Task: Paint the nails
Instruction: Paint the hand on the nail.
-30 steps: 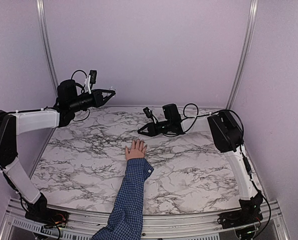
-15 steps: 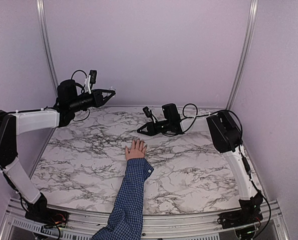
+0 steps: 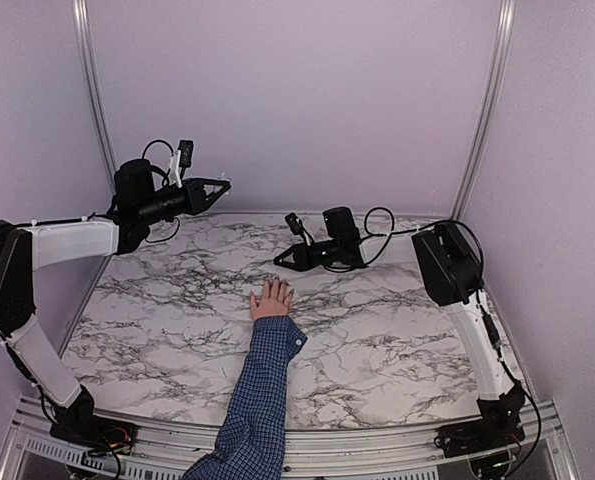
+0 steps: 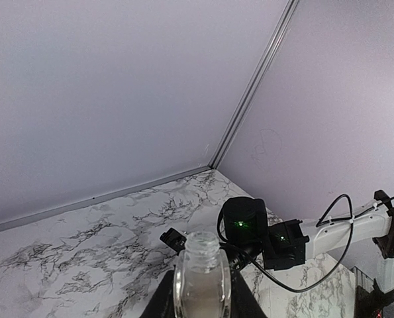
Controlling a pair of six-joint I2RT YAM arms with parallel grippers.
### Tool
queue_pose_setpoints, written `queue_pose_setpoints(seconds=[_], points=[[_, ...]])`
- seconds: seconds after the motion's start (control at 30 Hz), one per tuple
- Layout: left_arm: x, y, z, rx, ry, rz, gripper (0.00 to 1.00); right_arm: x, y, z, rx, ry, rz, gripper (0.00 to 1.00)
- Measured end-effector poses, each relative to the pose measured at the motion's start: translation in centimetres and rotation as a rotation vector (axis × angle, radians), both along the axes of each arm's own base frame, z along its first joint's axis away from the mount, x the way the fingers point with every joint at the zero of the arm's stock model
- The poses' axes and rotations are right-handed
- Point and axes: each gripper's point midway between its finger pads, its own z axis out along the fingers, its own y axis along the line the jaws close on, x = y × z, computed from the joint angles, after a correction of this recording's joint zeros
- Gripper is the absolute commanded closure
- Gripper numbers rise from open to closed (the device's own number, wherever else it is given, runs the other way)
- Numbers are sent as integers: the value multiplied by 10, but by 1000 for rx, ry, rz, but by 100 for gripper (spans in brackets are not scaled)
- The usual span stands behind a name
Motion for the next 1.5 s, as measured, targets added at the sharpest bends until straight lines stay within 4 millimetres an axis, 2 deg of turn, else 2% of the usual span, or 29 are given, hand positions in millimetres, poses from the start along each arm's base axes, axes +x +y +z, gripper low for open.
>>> queue_pose_setpoints(seconds=[0.3, 1.5], points=[[0, 0, 0, 0, 0, 0, 100, 1, 0, -4, -7, 6, -6, 100], [4, -2, -5, -1, 5, -1, 100, 13, -4, -2, -10, -11, -35, 100]])
